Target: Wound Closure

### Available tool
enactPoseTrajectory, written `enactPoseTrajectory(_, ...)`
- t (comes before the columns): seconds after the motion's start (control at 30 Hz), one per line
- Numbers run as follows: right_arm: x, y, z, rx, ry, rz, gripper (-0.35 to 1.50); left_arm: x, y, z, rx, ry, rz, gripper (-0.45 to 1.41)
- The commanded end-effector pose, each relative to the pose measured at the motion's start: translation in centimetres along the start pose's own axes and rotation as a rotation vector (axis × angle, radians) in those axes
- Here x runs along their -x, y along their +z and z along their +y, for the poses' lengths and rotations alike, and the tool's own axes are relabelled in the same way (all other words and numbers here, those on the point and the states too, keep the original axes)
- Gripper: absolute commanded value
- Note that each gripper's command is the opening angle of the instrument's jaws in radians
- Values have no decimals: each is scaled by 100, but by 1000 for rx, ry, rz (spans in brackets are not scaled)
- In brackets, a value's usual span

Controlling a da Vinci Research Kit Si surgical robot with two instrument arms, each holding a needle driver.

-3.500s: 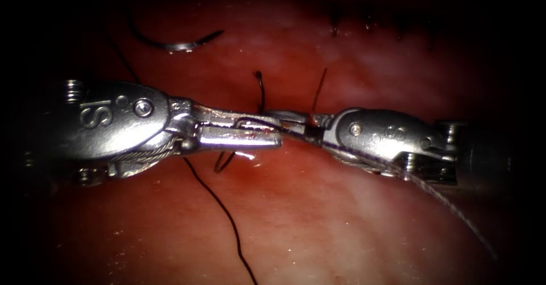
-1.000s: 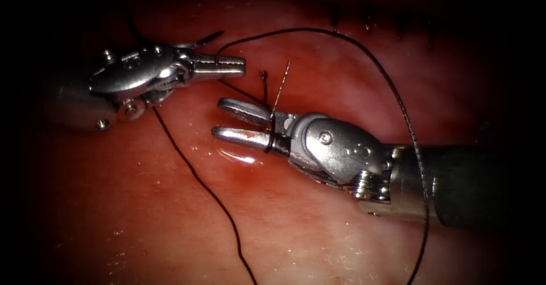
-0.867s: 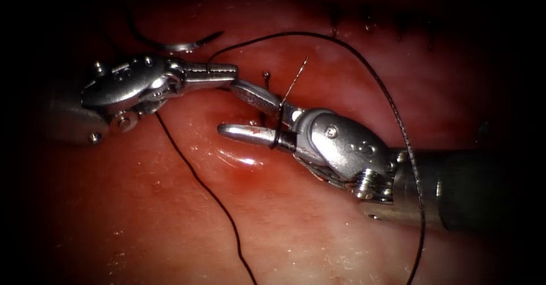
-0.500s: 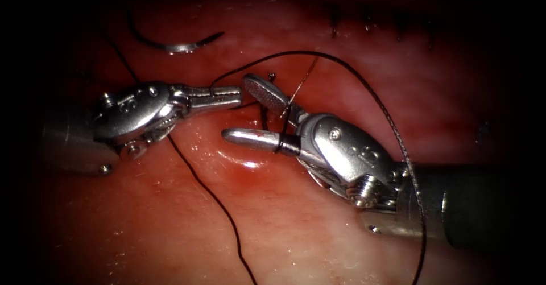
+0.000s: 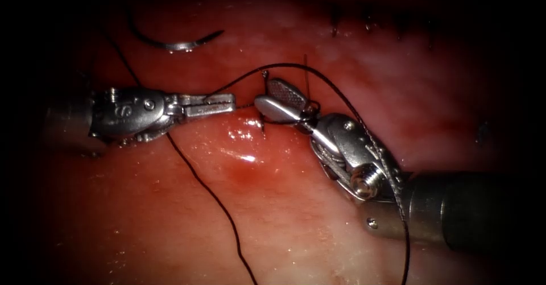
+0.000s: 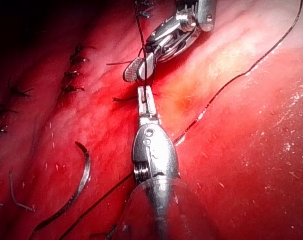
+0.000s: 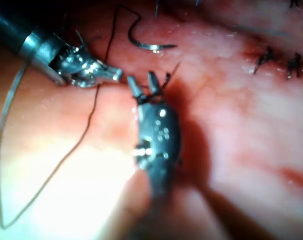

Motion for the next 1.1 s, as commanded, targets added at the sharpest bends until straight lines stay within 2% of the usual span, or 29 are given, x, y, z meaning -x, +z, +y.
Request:
enactPoseTrajectory(0.03,5,10,-6,-1,0,0,31,8,9,3,2,17,-26,-45)
enactPoseTrajectory(0.1,7,11,-10,36,-4,-23,34,8,14,8,24,54,-69,-45)
enactPoseTrajectory(0.2,7,12,-10,61,-10,-45,44,5,14,9,29,63,-83,-45)
enactPoseTrajectory(0.27,8,14,-11,112,-18,-72,67,0,13,10,40,83,-108,-45)
enactPoseTrajectory(0.37,10,18,-14,169,-27,-110,81,-4,14,12,51,103,-139,-45)
enactPoseTrajectory(0.43,11,27,-20,231,-32,-164,94,-14,17,13,67,130,-178,-45)
enactPoseTrajectory(0.53,13,33,-26,273,-32,-176,93,-18,19,15,71,138,-190,-45)
enactPoseTrajectory(0.67,13,48,-34,351,-28,-223,74,-21,25,23,79,159,-224,-45)
enactPoseTrajectory(0.8,8,53,-32,453,-76,-242,74,-22,31,30,108,211,-291,-45)
enactPoseTrajectory(0.93,4,54,-29,504,-105,-245,74,-21,31,25,120,223,-299,-45)
enactPoseTrajectory(1.0,6,59,-28,523,-109,-278,61,-20,31,20,122,223,-298,-45)
enactPoseTrajectory(1.03,6,59,-28,523,-109,-278,61,-20,31,20,122,223,-298,-45)
enactPoseTrajectory(1.1,6,62,-26,533,-110,-313,42,-20,31,20,124,223,-304,-45)
